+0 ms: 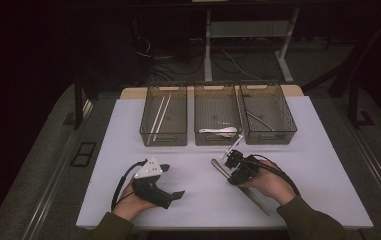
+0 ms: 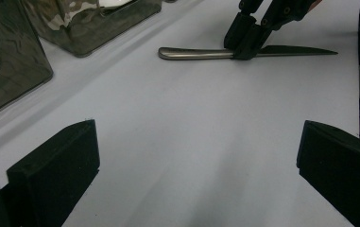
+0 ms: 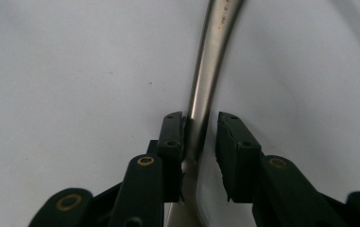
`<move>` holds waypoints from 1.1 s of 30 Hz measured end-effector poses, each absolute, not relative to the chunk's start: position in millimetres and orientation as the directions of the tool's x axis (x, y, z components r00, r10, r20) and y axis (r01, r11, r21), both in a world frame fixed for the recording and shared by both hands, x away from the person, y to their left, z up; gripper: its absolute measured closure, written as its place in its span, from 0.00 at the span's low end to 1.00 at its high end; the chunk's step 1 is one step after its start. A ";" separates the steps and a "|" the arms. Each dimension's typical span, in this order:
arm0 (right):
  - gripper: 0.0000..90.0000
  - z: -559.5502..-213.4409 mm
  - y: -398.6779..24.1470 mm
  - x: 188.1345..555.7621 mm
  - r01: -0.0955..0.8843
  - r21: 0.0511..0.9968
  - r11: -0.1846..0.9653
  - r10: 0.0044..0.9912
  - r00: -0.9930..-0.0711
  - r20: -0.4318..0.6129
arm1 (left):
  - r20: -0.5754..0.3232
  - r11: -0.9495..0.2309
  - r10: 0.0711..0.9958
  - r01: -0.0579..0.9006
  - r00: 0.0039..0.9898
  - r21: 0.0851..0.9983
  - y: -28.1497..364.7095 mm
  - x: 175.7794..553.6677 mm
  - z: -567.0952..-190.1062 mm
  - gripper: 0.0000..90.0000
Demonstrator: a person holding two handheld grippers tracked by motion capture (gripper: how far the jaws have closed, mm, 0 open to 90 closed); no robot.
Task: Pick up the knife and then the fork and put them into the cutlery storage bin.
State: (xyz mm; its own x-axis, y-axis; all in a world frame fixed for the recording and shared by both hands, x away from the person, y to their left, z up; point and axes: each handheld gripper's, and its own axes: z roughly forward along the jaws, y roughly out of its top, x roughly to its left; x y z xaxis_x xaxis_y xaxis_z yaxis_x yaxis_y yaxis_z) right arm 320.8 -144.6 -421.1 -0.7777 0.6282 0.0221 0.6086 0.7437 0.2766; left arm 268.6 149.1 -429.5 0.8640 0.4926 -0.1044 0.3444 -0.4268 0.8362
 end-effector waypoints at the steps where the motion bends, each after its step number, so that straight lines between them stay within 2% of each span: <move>1: 0.82 -420.7 -142.7 321.1 0.612 0.263 0.746 0.632 -0.775 0.014 | -0.103 -0.431 0.492 0.345 0.864 0.834 149.3 268.6 -429.1 0.00; 7: 0.87 -419.2 -135.7 322.5 0.599 0.213 0.772 0.612 -0.790 0.006 | -0.105 -0.427 0.493 0.345 0.864 0.836 149.2 268.6 -429.6 0.00; 11: 0.88 -419.7 -137.6 323.1 0.593 0.221 0.775 0.606 -0.795 0.009 | -0.106 -0.426 0.492 0.345 0.864 0.836 148.6 268.4 -429.7 0.00; 25: 0.88 -420.3 -152.8 325.5 0.555 0.320 0.767 0.573 -0.818 0.046 | -0.107 -0.423 0.494 0.347 0.863 0.837 150.3 269.0 -429.5 0.00; 33: 0.88 -409.9 -170.1 328.5 0.594 0.402 0.697 0.604 -0.788 0.119 | -0.105 -0.422 0.495 0.345 0.863 0.838 150.4 268.7 -429.1 0.00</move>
State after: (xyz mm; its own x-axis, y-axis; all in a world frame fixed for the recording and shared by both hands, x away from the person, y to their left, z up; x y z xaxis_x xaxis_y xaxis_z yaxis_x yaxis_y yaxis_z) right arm 328.5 -170.1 -409.9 -0.7883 0.6037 0.1189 0.5941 0.6968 0.4019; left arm 268.7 150.4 -429.1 0.8627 0.4946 -0.1055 0.3447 -0.4223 0.8384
